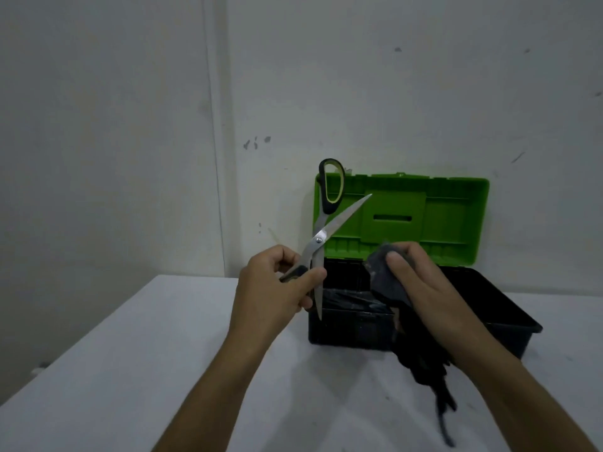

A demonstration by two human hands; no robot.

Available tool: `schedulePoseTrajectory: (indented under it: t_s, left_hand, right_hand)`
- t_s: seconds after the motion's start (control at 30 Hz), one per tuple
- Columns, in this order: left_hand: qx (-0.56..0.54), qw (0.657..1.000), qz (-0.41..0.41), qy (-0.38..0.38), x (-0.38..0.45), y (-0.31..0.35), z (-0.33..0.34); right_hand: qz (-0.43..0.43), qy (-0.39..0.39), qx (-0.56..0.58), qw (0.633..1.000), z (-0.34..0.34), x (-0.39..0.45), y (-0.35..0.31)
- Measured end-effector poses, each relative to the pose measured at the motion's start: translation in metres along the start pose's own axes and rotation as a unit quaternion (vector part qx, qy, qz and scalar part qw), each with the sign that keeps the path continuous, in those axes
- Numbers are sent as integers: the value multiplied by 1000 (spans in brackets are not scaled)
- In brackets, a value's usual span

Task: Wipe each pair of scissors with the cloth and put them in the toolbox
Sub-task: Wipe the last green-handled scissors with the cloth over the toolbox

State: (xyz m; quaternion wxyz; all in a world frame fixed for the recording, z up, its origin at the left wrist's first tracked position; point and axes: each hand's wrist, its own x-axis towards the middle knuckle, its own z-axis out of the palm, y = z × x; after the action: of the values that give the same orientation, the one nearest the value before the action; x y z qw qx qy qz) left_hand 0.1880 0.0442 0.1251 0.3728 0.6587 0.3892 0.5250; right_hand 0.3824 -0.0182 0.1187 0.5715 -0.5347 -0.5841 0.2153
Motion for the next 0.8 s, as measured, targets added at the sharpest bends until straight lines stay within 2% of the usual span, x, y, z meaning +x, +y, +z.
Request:
schedulePoseTrajectory:
  t_s: [0.13,0.3,0.4,0.5,0.67,0.73,0.8]
  left_hand:
    - [-82,996,-35,0,-3,2,9]
    - [-174,982,-75,-9,-9,7,19]
    - [-163,984,-67,-21,-11,7,15]
    - [-143,986,-68,-48,-10,7,0]
    - [-151,976,-86,-131,-11,6,-15]
    - [-163,969,-81,-164,-14,5,-12]
    - [-177,968,-77,-160,-16,4,-7]
  right_hand:
    - [-29,-71,-58,995,14,-5,-15]
    - [-36,-82,-54,995,32,-14,-6]
    - [-46,-72,-31,996,35,-13,-3]
    - [-20,-82,-15,996,24,-13,-9]
    - [13,-105,-44,993,2,-9,-11]
    - [8,-89,-73,993,-3,-8,-10]
    - [-11,-59,-114,992,-5,-7,-9]
